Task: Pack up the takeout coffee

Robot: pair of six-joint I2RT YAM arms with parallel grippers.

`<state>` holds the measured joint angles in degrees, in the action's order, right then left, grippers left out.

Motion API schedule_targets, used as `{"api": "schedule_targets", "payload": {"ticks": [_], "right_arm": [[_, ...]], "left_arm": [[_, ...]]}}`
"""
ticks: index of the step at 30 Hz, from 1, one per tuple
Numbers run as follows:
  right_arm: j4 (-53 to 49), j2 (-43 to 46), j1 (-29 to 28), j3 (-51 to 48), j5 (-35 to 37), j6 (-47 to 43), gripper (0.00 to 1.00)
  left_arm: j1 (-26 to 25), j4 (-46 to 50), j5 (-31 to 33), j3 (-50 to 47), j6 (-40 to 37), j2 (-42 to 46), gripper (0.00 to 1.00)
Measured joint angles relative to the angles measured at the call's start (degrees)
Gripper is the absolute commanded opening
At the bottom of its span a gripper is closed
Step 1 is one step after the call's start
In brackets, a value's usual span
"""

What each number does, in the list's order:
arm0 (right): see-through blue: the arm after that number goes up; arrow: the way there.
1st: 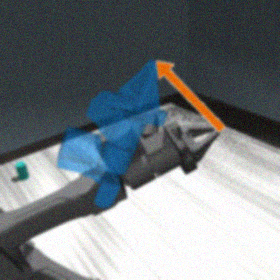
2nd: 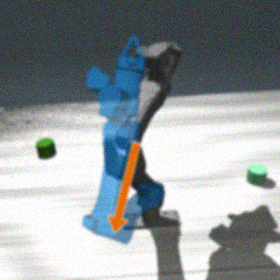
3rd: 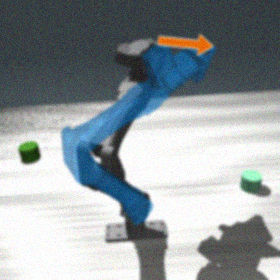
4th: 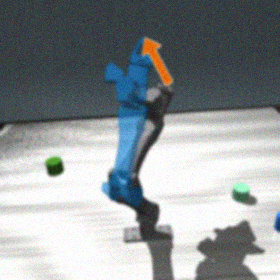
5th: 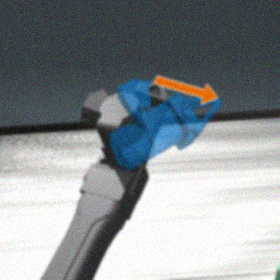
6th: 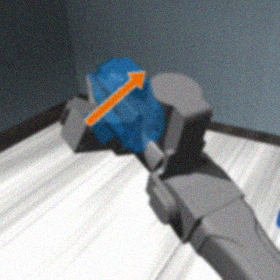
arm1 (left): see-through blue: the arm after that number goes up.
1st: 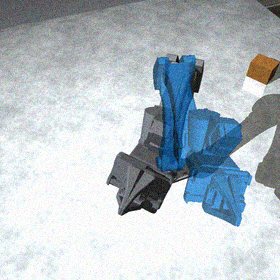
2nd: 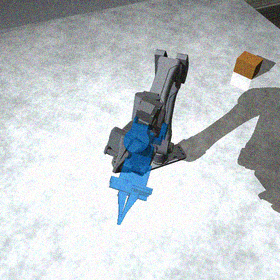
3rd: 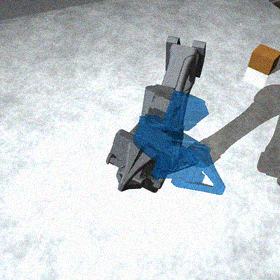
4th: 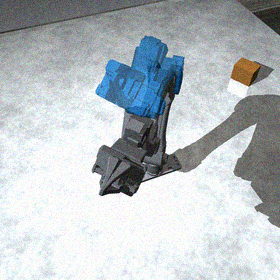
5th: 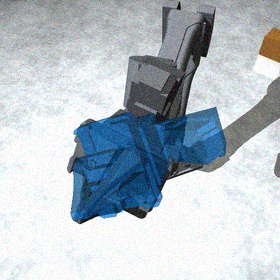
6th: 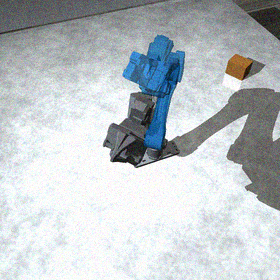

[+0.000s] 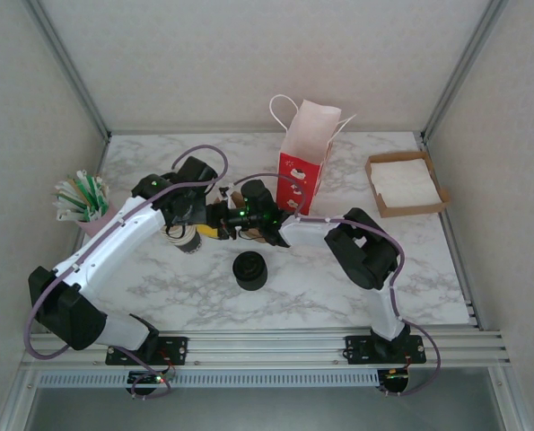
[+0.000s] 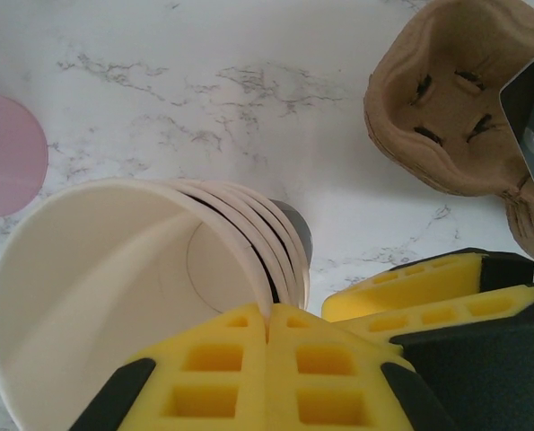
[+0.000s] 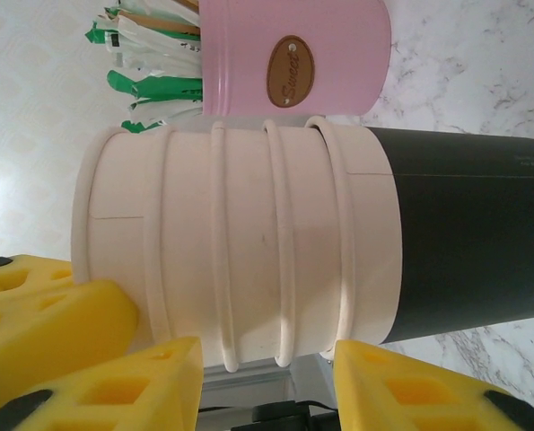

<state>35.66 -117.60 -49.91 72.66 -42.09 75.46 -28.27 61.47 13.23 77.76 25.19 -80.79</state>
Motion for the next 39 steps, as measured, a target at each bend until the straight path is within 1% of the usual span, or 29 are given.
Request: {"api": "schedule_targets", "payload": {"ticks": [15,19,24,27,29,35,36,37,39], "right_arm": [[1.0,-3.5,0.0,0.7,-0.1,0.4,0.42],[0.8,-3.5,0.0,0.9,-0.1,0.4,0.44],[-2.5,-2.6,0.0,1.1,0.0,-1.3,0.55],[-6.0,-0.4,-0.1,1.1,0.2,-3.4,0.63],[-8.5,2.1,-0.2,1.1,0.5,-5.1,0.71],[-16.1,10.9,-0.2,1.0,2.5,-10.9,0.88],[-18.1,12.9,-0.2,0.8,3.3,-12.4,0.92],[-20.4,15.2,-0.2,0.3,4.3,-14.2,0.98],[-25.1,19.5,-0.2,-0.7,7.0,-17.6,0.99]], "left_arm": [[0.0,0.0,0.0,0.2,0.0,-0.6,0.0],[0.0,0.4,0.1,0.9,0.0,-0.6,0.0],[0.0,3.1,1.4,5.0,0.1,-0.6,0.0],[0.0,4.8,2.6,8.6,0.1,-0.2,0.0],[0.0,5.8,3.2,10.7,0.3,0.5,0.0],[-1.3,8.7,3.5,17.8,0.7,2.7,0.0],[-2.0,8.8,3.5,18.9,0.9,3.0,0.0],[-2.7,8.9,3.3,19.9,1.0,3.3,0.0],[-4.4,8.9,2.9,21.3,1.4,3.9,0.0]]}}
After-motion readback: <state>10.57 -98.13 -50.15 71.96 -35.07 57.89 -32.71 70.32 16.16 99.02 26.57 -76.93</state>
